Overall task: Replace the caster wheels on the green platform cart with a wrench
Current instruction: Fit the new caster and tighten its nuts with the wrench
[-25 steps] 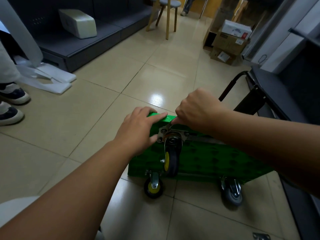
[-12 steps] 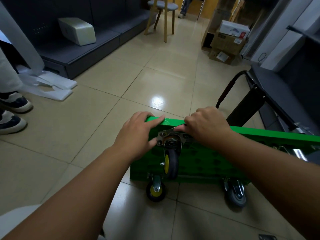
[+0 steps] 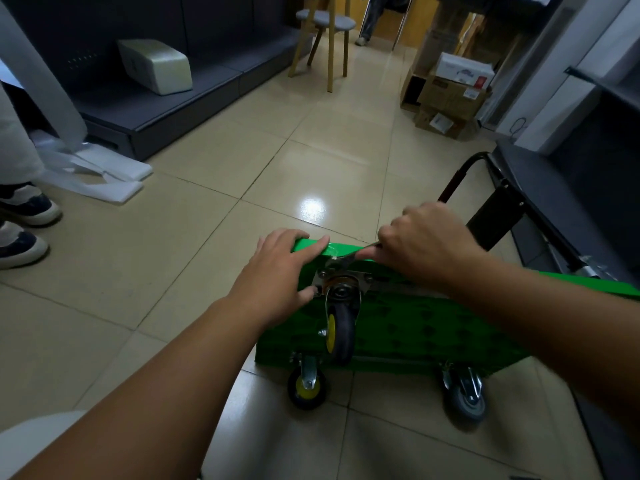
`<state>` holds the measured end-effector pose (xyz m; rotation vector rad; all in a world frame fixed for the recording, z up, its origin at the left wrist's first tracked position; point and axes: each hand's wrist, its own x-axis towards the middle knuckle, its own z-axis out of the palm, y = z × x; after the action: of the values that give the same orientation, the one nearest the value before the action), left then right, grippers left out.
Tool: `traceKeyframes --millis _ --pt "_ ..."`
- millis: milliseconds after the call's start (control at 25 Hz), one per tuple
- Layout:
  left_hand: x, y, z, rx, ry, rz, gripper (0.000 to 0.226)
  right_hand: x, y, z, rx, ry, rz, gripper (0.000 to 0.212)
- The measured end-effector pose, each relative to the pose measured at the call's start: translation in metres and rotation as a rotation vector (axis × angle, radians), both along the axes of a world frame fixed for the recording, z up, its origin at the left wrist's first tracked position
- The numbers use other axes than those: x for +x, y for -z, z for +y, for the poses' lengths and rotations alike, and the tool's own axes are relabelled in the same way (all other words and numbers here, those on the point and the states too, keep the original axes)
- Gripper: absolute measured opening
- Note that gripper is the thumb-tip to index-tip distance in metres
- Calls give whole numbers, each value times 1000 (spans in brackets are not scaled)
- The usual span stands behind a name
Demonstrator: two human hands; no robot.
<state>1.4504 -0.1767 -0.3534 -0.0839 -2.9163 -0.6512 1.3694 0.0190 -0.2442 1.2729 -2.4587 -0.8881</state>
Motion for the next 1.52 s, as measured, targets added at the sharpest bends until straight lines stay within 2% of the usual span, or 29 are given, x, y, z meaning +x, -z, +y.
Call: traceKeyframes --millis 120,280,560,840,1160,1360,1520 --pt "2 -1 -2 21 7 -15 83 7 -39 -20 150 -88 45 67" --pt "3 -4 -1 49 5 -21 81 12 -35 -59 308 -245 99 58" --pt "4 -5 -1 79 5 -2 75 15 -32 -78 497 -284 195 51" --pt "3 -7 1 77 -6 12 70 19 -30 -83 517 -235 192 42" --pt "3 -7 2 71 -21 -8 72 19 -23 -63 431 -169 142 52" --pt "3 -7 4 75 -24 -2 71 8 -29 -66 438 -252 95 57" --pt "4 -10 4 78 -38 11 61 16 -22 -80 473 -330 130 43"
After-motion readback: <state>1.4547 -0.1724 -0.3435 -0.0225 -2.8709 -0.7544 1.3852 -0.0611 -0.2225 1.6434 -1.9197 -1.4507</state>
